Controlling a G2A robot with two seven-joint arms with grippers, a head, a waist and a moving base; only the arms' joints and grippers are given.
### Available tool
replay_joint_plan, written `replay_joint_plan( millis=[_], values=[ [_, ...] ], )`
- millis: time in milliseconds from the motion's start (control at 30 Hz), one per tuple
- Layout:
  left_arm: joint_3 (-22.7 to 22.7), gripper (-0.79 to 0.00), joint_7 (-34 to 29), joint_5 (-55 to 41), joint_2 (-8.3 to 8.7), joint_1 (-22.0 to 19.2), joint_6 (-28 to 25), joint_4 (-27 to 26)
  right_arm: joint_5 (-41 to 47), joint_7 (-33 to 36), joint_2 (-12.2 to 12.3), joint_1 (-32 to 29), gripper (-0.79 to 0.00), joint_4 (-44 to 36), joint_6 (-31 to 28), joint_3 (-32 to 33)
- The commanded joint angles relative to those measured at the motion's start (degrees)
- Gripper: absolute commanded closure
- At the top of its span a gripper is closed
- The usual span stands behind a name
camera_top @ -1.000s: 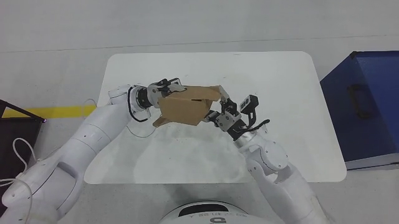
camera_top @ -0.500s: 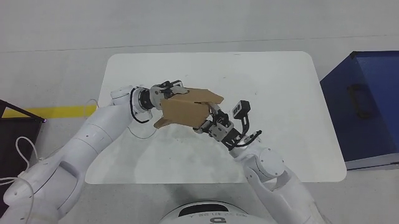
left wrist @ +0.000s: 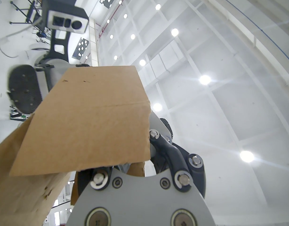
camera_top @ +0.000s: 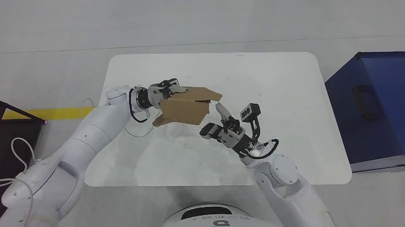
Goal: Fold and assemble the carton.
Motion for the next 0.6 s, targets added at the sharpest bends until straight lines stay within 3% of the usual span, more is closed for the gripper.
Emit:
replay_joint_plan(
  millis=[0,267,567],
  values=[
    [-0.28,0.000,0.00,-0.42,-0.11,0.02,-0.04,0.25,-0.54,0.20,0.14,-0.74,-0.785,-0.39,-0.85,0.45],
    [0.24,0.000,0.00,3.78,-0.51,-0.69,-1.82,1.93,-5.27,-0.71,0.25,-0.98,-0.785,-0.49,-1.11,-1.03],
    [0.33,0.000,0.00,3.64,-0.72,-0.56,-1.67,0.48,-9.52,-4.71,-0.32,3.25,-0.785,1.91,3.73,-4.88]
  ],
)
